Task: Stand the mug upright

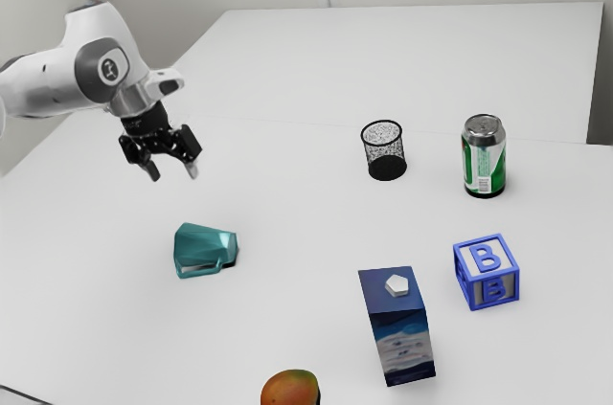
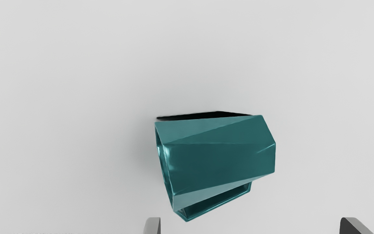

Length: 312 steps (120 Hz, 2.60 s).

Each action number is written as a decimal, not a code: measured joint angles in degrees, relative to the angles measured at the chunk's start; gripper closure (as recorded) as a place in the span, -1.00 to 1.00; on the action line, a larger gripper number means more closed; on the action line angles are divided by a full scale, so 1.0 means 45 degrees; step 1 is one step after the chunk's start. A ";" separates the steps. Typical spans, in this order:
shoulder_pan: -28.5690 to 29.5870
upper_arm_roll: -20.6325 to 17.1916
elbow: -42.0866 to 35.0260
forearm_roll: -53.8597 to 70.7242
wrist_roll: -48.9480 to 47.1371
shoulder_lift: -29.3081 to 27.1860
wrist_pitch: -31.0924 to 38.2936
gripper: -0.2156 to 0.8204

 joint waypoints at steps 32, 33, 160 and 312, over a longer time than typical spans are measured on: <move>0.0765 0.1522 -0.2138 -0.2805 0.1263 -0.0349 0.1174 -0.58; 0.0795 0.1554 -0.2174 -0.2884 0.1315 -0.0350 0.1190 -0.58; 0.0572 0.2321 -0.4442 -1.0532 0.8098 0.1223 0.1772 -0.58; 0.0769 0.2355 -0.4824 -1.3063 1.2097 0.1449 0.0641 0.68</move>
